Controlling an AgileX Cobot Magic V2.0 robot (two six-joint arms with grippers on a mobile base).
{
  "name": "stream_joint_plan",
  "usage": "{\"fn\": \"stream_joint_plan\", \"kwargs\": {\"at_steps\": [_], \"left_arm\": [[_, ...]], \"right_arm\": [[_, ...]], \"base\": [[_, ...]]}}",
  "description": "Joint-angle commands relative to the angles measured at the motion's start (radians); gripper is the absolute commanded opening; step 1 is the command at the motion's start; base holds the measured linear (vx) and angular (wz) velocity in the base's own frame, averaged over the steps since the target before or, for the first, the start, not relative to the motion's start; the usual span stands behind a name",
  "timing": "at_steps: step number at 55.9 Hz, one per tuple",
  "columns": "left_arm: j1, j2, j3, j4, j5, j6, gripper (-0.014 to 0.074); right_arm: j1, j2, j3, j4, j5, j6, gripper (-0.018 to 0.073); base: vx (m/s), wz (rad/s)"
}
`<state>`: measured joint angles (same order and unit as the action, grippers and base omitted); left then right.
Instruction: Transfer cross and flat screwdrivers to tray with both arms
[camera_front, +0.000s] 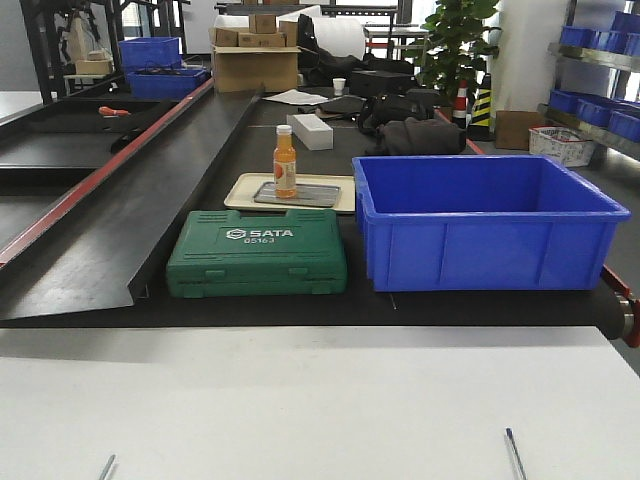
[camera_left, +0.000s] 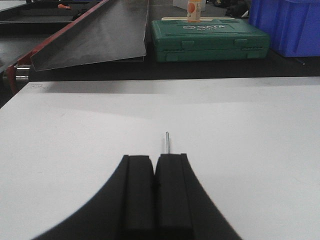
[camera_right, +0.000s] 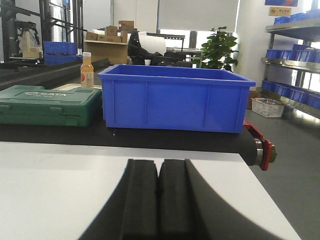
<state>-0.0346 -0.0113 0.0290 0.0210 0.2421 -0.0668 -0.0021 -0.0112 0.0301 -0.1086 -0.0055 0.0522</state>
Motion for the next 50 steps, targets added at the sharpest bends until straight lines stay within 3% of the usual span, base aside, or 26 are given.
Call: {"fn": "stream_joint_plan", "kwargs": {"at_steps": [1,42,50], "left_arm": [[0.004,-0.014,-0.027,-0.001,-0.079,-0.009,-0.0003],[0.004,-0.014,-0.027,0.008,-0.083,0.015,-0.0003],[0.004,-0.014,-0.028,0.008,-0.190,0.054,-0.0003]], "right_arm": [[0.000,-0.005,0.008,-0.010,-0.081,-0.001,-0.0005],[0.000,-0.005,0.008,-0.010,-0.081,-0.001,-0.0005],[0.000,-0.005,0.008,-0.010,-0.081,-0.001,-0.0005]], "base": [[0.00,0.00],[0.00,0.00],[0.00,0.00]]}}
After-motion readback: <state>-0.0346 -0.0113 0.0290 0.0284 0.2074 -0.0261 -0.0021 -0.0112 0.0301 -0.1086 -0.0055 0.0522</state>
